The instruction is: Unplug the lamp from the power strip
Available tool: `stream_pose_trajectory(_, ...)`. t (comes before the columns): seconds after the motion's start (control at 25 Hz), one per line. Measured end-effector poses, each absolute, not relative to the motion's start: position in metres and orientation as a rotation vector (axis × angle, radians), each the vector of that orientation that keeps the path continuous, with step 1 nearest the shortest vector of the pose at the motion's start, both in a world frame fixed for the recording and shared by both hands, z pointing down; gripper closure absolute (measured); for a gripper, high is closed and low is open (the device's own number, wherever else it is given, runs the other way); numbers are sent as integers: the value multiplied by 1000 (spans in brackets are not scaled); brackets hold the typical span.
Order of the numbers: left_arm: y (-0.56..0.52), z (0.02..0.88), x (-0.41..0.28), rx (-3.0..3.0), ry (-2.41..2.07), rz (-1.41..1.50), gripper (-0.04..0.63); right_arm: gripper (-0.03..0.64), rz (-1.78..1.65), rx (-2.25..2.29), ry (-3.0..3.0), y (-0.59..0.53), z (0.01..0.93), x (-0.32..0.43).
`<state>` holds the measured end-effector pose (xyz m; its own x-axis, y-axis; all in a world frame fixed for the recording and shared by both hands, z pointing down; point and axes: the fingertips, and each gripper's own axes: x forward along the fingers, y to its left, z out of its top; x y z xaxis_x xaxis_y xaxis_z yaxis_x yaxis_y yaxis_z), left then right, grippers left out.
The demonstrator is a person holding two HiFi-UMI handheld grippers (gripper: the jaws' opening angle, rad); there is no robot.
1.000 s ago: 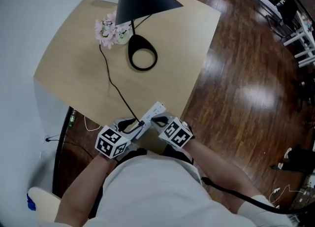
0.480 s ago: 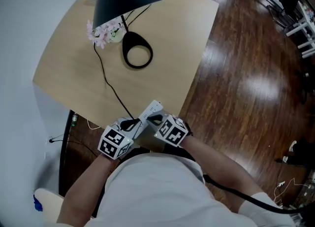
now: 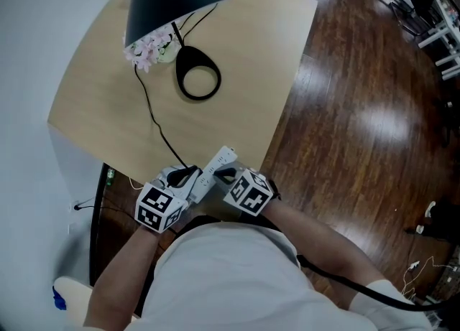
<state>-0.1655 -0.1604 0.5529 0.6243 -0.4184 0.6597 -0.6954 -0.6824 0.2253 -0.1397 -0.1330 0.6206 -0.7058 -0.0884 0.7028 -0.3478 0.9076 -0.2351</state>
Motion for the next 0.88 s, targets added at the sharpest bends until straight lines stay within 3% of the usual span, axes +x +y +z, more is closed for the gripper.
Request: stream_pose_trajectory(0.88, -189, 604, -199, 2280, -953, 802, 580, 611, 499, 357, -2333, -134, 620, -139)
